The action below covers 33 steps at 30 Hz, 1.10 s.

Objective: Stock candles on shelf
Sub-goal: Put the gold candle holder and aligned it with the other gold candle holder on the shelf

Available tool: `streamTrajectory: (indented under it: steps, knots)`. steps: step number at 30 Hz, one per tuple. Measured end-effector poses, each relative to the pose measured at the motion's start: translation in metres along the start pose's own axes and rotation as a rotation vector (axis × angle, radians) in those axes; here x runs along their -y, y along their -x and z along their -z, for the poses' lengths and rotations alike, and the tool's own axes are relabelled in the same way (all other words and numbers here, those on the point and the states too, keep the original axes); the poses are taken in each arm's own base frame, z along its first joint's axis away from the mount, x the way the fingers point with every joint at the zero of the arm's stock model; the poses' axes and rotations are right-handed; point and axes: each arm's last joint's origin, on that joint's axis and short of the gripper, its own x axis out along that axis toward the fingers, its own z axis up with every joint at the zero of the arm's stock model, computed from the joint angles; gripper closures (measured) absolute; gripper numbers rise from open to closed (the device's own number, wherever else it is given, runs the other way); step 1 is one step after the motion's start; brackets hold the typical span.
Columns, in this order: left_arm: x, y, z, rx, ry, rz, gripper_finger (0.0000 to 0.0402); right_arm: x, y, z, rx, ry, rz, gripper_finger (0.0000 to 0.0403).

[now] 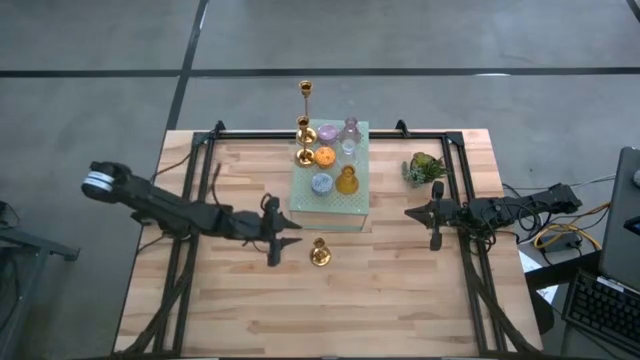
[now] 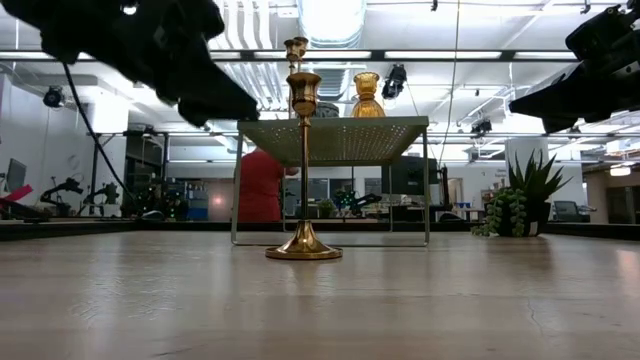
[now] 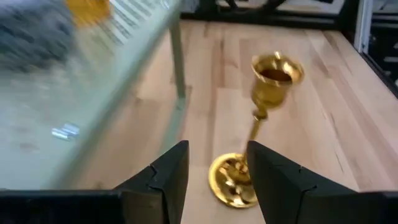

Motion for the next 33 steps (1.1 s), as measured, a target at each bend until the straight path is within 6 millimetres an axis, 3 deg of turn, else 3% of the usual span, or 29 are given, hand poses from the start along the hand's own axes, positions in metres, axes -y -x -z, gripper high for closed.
streamTrajectory:
  steps: [7, 18, 33]
  knots:
    - [0.014, -0.026, 0.024, -0.043, 0.036, 0.038, 0.0237, 0.000, 0.000, 0.000, 0.000, 0.000, 0.000, 0.0394]
    - [0.024, -0.058, 0.034, 0.044, 0.061, 0.076, 0.0237, 0.000, 0.000, 0.000, 0.000, -0.002, 0.000, 0.0394]
    - [0.039, -0.076, 0.025, 0.060, 0.103, 0.081, 0.0245, 0.000, 0.000, 0.000, 0.001, 0.000, -0.001, 0.0394]
